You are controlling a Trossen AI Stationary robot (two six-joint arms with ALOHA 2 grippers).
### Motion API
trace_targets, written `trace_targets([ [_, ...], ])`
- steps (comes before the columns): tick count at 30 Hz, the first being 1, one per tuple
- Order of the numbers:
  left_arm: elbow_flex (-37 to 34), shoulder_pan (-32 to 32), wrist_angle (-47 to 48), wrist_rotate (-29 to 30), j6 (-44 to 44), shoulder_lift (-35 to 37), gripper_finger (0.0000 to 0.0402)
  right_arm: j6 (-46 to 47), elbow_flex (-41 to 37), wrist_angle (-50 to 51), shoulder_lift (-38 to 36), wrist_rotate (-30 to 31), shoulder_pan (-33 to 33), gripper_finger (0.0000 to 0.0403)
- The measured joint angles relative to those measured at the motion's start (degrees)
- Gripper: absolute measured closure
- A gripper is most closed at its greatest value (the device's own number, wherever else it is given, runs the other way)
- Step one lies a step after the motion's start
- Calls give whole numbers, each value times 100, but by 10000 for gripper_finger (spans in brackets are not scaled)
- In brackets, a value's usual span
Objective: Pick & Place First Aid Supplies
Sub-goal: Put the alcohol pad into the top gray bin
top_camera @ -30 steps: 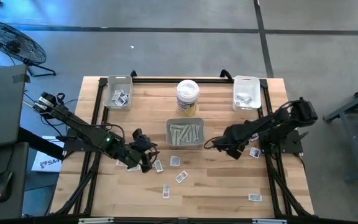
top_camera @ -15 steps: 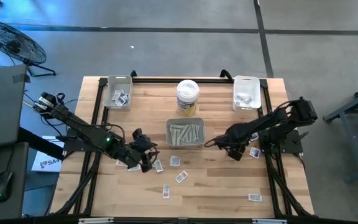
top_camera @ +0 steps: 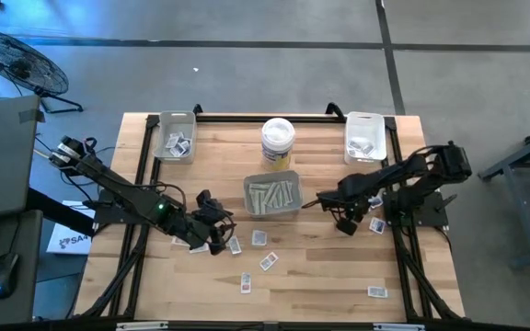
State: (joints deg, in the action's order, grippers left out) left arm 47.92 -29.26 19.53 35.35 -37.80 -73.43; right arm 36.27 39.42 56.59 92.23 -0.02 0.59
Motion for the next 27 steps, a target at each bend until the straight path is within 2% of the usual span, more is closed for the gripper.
trace_targets([
  [5, -4, 0, 2, 13, 0, -92, 246, -334, -8, 28, -22, -56, -55, 399],
  [10, -2, 0, -51, 112, 3, -131, 246, -194, 209, 565, -262, 401, 206, 402],
  [16, -2, 0, -126, 173, 51, -127, 246, 98, 453, 1036, -753, 231, 696, 402],
  [23, -2, 0, -420, 197, 466, -127, 246, 152, 500, 796, -1451, 42, 1248, 402],
  [27, -2, 0, -994, 219, 1238, -243, 246, 228, 500, 246, -1795, -131, 1630, 402],
])
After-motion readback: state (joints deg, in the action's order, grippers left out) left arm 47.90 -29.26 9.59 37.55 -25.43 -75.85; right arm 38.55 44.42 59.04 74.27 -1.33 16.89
